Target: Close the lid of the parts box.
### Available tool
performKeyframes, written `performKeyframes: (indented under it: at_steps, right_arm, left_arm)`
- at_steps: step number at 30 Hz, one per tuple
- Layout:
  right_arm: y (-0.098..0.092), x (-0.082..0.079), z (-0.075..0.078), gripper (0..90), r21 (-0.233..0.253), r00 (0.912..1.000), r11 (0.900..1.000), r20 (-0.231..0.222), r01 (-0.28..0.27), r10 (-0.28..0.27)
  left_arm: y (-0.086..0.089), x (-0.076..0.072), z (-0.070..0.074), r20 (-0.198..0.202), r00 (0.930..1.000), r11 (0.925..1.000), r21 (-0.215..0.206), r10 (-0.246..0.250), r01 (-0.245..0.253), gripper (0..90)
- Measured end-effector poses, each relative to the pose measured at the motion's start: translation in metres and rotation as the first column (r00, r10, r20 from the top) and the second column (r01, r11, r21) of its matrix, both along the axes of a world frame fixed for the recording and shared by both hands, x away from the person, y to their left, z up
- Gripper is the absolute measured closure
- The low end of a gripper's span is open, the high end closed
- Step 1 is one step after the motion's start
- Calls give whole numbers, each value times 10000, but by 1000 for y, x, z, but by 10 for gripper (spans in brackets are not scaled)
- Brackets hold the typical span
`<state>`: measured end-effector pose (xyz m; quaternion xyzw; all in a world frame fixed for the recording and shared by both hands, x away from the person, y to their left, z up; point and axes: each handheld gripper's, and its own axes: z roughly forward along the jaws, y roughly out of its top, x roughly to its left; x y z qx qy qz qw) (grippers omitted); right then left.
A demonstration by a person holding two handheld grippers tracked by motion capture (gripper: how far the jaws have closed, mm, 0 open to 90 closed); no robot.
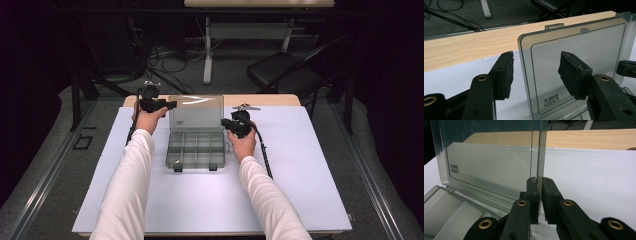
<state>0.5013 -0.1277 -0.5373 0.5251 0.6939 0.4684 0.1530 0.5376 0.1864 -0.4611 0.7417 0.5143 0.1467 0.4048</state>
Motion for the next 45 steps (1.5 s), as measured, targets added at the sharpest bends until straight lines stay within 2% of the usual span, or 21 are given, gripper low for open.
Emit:
performKeyframes:
  at_steps: [5,9,17,24,31,36,38,43,45]
  right_arm:
    - [0,0,-1,846,57,10000,10000,32,-4,4]
    - [0,0,-1,846,47,10000,10000,42,-2,1]
    - [0,0,0,845,13,10000,10000,76,1,-2]
    - [0,-1,-1,845,12,10000,10000,90,-11,11]
    - [0,-1,-1,846,42,10000,10000,72,-5,5]
    - [-1,0,-1,846,50,10000,10000,76,-14,14]
    - [-1,0,-1,846,45,10000,10000,89,-30,30]
    - [-1,-1,-1,843,54,10000,10000,88,-12,11]
    - [0,-1,-1,810,42,9999,10000,115,-50,49]
  left_arm:
    - [-4,3,-4,15,10000,9999,-158,16,-16,452]
    - [-6,5,-8,-48,10000,10000,17,-47,47,452]
    - [-9,7,-13,-175,9998,10000,-53,-59,58,466]
    - [-2,5,-11,-169,9999,10000,46,-7,8,631]
    - [4,5,-11,-78,9999,10000,-9,-92,92,743]
    - [7,5,-12,11,9999,9999,-92,-143,143,775]
    - [9,4,-13,50,9999,9997,-182,-130,131,815]
    - [11,3,-14,167,9997,9996,-225,-163,167,834]
    - [12,2,-14,184,9996,9994,-272,-191,196,837]
